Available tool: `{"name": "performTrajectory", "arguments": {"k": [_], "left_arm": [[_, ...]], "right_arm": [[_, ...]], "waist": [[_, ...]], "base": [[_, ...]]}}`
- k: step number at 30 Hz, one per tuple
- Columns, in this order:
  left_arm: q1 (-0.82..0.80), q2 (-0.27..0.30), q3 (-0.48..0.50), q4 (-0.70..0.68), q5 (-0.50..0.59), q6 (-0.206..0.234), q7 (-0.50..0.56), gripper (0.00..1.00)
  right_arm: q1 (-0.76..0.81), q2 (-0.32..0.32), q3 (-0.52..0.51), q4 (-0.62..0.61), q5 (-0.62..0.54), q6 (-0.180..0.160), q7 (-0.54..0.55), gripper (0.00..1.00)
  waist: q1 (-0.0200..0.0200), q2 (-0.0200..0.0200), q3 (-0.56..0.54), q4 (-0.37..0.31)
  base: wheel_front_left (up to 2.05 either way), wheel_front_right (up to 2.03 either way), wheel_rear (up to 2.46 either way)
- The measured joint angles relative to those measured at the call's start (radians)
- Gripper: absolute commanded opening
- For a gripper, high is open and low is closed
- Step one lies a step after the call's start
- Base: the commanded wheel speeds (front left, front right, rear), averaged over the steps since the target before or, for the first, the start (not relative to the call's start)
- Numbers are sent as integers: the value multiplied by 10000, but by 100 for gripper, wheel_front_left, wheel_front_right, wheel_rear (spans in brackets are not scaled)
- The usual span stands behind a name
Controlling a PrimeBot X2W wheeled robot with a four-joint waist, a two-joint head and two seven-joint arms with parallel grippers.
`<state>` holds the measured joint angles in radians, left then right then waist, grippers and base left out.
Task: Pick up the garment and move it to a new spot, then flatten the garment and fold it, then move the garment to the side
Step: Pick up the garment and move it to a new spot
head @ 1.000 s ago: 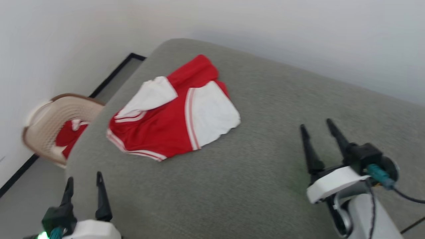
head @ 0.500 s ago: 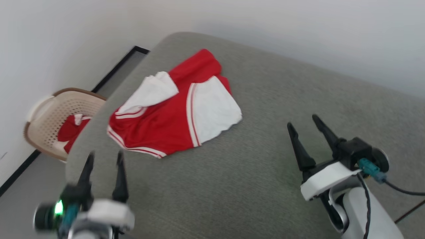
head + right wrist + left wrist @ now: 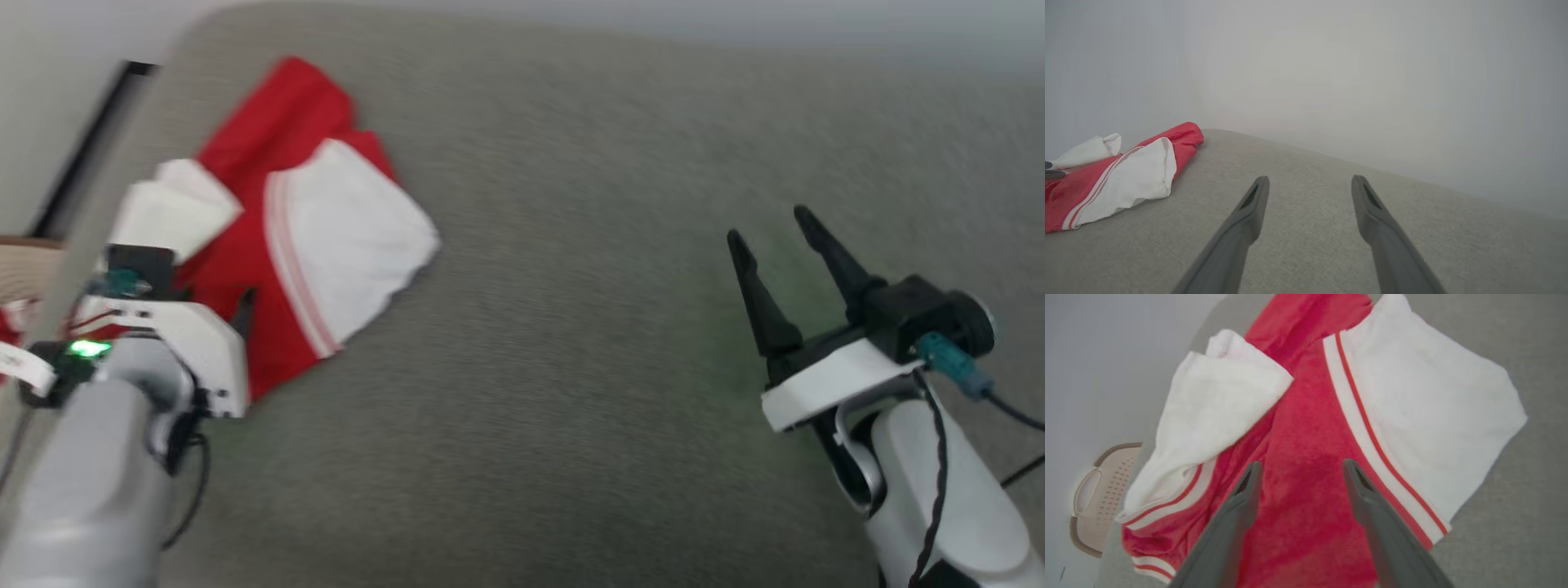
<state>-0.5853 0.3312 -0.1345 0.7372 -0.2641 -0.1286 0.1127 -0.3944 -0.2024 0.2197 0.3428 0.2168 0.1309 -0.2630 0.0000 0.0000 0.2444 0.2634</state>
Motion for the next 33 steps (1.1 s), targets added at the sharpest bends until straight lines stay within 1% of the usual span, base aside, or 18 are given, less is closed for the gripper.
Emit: {"name": "performTrajectory", "arguments": {"k": [5,8,12,15,16,17,18,19,21,27,30,33], "left_arm": [[-621,1127,-880,769,-1448,-6,1638,100],[-1028,1473,-940,1216,-2385,-6,2286,100],[-1503,1985,-1212,1618,-2989,-35,3103,100],[-1677,2263,-1350,1778,-3496,-35,3590,100],[-1702,2345,-1407,1795,-3622,-35,3701,77],[-1726,2412,-1505,1783,-3712,-35,3795,47],[-1735,2468,-1605,1732,-3827,-33,3829,5],[-1733,2500,-1651,1712,-4065,-33,3827,0],[-1696,2516,-1791,1628,-4284,-33,3609,0],[-1622,2435,-2280,1384,-4393,21,1935,0],[-1651,2249,-2525,807,-4876,8,1670,0],[-1755,2326,-2901,-63,-5288,8,1501,0]], "right_arm": [[-245,-2,-121,-205,29,0,0,100],[-343,4,-105,-326,29,0,0,100],[-582,40,19,-462,58,0,0,100],[-665,54,38,-516,79,0,-2,100],[-672,50,31,-533,81,0,0,100],[-672,50,40,-537,82,0,0,100],[-672,54,40,-543,82,0,0,100],[-672,56,33,-548,81,0,0,100],[-673,71,17,-556,69,0,0,100],[-639,190,-73,-520,65,0,0,100],[-472,313,-171,-483,65,0,0,100],[-332,395,-280,-464,65,0,-2,100]], "waist": [[0,0,749,-797],[0,0,1173,-1181],[0,1,1629,-1640],[0,2,1865,-1920],[0,1,1923,-1989],[-1,2,1963,-2044],[-1,1,1988,-2087],[-1,1,1990,-2107],[-1,1,1928,-2102],[0,0,1483,-2045],[0,0,1135,-2021],[0,0,793,-2036]], "base": [[0,0,0],[0,0,0],[0,0,0],[0,0,0],[0,0,0],[0,0,0],[0,0,0],[0,0,0],[0,0,0],[0,0,0],[0,0,0],[0,0,0]]}}
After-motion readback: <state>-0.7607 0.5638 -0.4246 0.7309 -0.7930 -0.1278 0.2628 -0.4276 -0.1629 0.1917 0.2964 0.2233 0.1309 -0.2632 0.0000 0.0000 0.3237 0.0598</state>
